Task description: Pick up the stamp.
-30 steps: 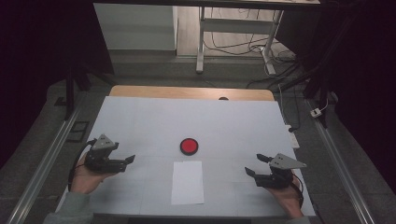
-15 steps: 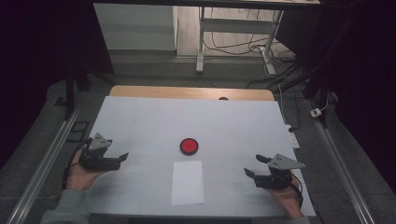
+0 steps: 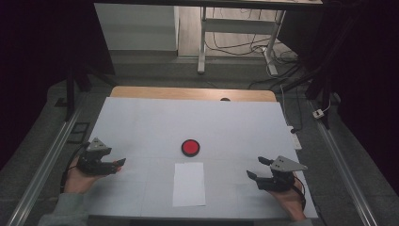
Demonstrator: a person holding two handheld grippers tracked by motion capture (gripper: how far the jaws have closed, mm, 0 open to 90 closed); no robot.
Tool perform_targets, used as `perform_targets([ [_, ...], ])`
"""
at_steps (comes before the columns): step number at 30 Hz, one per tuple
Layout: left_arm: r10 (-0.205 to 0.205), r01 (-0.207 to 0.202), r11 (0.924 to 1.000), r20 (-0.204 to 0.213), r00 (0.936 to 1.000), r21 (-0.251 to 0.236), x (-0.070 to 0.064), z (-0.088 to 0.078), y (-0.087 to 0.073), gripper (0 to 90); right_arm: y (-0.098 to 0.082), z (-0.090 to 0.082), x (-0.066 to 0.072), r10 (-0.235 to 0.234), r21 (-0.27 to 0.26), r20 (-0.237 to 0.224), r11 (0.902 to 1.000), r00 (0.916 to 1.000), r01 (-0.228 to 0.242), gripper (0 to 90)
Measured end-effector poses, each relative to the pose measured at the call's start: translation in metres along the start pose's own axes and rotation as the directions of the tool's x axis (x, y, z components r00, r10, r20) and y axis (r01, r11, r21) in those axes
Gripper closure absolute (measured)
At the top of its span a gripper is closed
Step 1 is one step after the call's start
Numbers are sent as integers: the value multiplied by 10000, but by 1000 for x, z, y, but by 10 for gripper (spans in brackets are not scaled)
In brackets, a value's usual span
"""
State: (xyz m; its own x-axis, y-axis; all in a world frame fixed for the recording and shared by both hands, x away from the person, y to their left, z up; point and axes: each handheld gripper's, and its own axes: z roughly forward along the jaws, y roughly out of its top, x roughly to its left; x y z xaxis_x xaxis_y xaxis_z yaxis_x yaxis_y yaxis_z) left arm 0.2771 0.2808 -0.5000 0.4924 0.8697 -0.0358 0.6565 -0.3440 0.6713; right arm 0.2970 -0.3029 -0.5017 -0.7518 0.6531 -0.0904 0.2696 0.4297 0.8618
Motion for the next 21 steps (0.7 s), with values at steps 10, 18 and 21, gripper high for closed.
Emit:
perform_targets([
  [10, -88, 89, 9999, -148, 9999, 78, 3, 2, -8, 275, -1, 0, 0, 41, 7, -3, 10000, 10000, -41, 274],
  [18, -97, 103, 9994, -182, 9998, 324, 3, 8, -12, 320, -2, 0, 0, 44, -15, -6, 10000, 10000, -44, 273],
  [21, -96, 102, 9991, -153, 9998, 419, 4, 10, -14, 368, -1, -1, 0, -49, 103, 90, 9999, 9999, 48, 273],
])
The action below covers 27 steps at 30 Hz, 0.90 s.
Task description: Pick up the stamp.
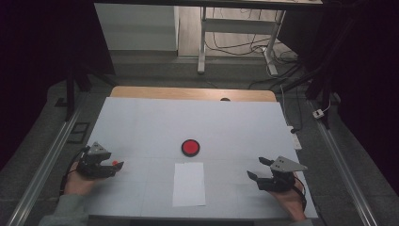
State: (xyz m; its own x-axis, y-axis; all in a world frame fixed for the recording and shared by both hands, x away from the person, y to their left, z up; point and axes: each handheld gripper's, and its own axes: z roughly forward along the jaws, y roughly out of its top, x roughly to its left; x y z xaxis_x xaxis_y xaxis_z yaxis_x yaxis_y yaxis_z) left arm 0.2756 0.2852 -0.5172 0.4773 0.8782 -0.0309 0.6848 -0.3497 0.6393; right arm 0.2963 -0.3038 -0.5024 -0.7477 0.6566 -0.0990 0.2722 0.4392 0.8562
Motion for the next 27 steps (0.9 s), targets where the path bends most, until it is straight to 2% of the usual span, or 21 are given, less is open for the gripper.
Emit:
perform_targets([
  [4, 91, -92, 9999, 139, 9999, 96, 0, 1, -1, 459, 0, 0, 0, 14, -77, -18, 10000, 10000, -15, 273],
  [12, 116, -120, 9998, 299, 9995, 160, 1, 3, -4, 535, 0, -1, -1, -19, 26, 47, 10000, 10000, 19, 273],
  [23, 197, -207, 9994, 386, 9991, 261, 2, 5, -5, 706, 0, -1, -1, -42, 37, 49, 10000, 10000, 41, 274],
  [27, 109, -120, 9996, 437, 9990, 250, 3, 4, -6, 717, 0, -2, -1, -35, 7, 77, 10000, 10000, 35, 275],
])
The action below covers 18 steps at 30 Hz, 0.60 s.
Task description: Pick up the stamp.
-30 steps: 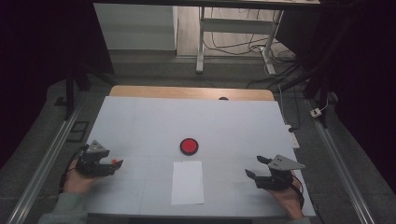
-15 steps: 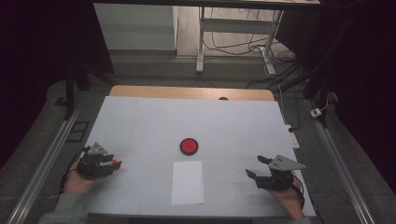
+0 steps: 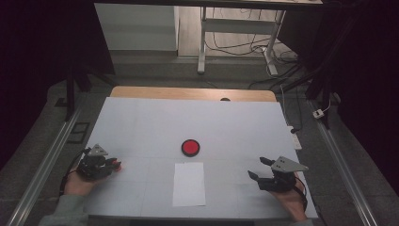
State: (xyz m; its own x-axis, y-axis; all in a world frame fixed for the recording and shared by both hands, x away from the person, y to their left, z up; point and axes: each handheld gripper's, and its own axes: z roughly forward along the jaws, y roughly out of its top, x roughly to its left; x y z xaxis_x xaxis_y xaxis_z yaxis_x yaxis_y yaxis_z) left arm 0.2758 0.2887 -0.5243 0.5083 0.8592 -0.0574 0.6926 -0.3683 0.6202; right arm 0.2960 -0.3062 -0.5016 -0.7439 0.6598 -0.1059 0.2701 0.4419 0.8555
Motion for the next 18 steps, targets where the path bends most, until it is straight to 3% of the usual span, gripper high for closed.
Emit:
perform_targets([
  [18, -330, 343, 9973, 221, 9992, -655, 1, -7, 1, 721, 0, -1, 0, 112, -107, -6, 9999, 9999, -112, 277],
])
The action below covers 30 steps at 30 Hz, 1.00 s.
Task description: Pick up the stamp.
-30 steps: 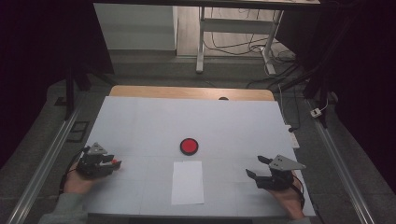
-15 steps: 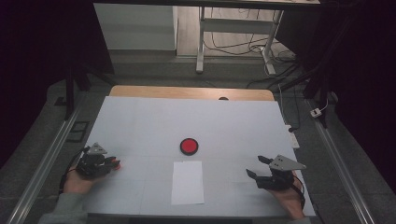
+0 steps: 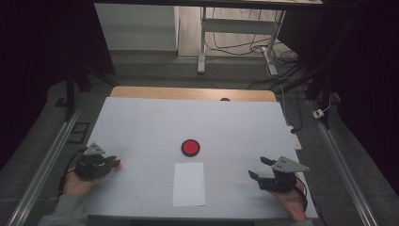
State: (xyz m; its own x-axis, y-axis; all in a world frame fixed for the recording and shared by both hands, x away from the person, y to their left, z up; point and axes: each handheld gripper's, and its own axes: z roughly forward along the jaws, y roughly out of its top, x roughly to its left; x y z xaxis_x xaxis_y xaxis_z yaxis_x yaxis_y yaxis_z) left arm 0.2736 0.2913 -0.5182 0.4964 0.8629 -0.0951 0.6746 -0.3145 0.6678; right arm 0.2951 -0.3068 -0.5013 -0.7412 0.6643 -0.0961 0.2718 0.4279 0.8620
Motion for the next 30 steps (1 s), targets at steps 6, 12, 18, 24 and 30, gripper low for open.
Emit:
perform_targets([
  [6, -179, 180, 9993, 26, 9998, -313, -2, -4, 4, 720, 0, 1, 0, -23, -25, 27, 10000, 10000, 23, 277],
  [12, -224, 239, 9971, 217, 9995, -719, -5, -8, 8, 721, 1, 1, 0, 143, -193, -118, 9997, 9998, -146, 278],
  [18, -128, 153, 9963, 297, 9995, -850, -9, -9, 11, 720, 1, 2, 0, 107, -186, -112, 9998, 9999, -109, 279],
  [24, -83, 141, 9929, 500, 9987, -1178, -13, -11, 17, 720, 1, 3, -1, 165, -213, -73, 9996, 9998, -167, 280],
  [30, 101, 3, 9895, 713, 9974, -1444, -21, -13, 23, 720, 1, 3, -2, 178, -201, 52, 9996, 9998, -177, 281],
])
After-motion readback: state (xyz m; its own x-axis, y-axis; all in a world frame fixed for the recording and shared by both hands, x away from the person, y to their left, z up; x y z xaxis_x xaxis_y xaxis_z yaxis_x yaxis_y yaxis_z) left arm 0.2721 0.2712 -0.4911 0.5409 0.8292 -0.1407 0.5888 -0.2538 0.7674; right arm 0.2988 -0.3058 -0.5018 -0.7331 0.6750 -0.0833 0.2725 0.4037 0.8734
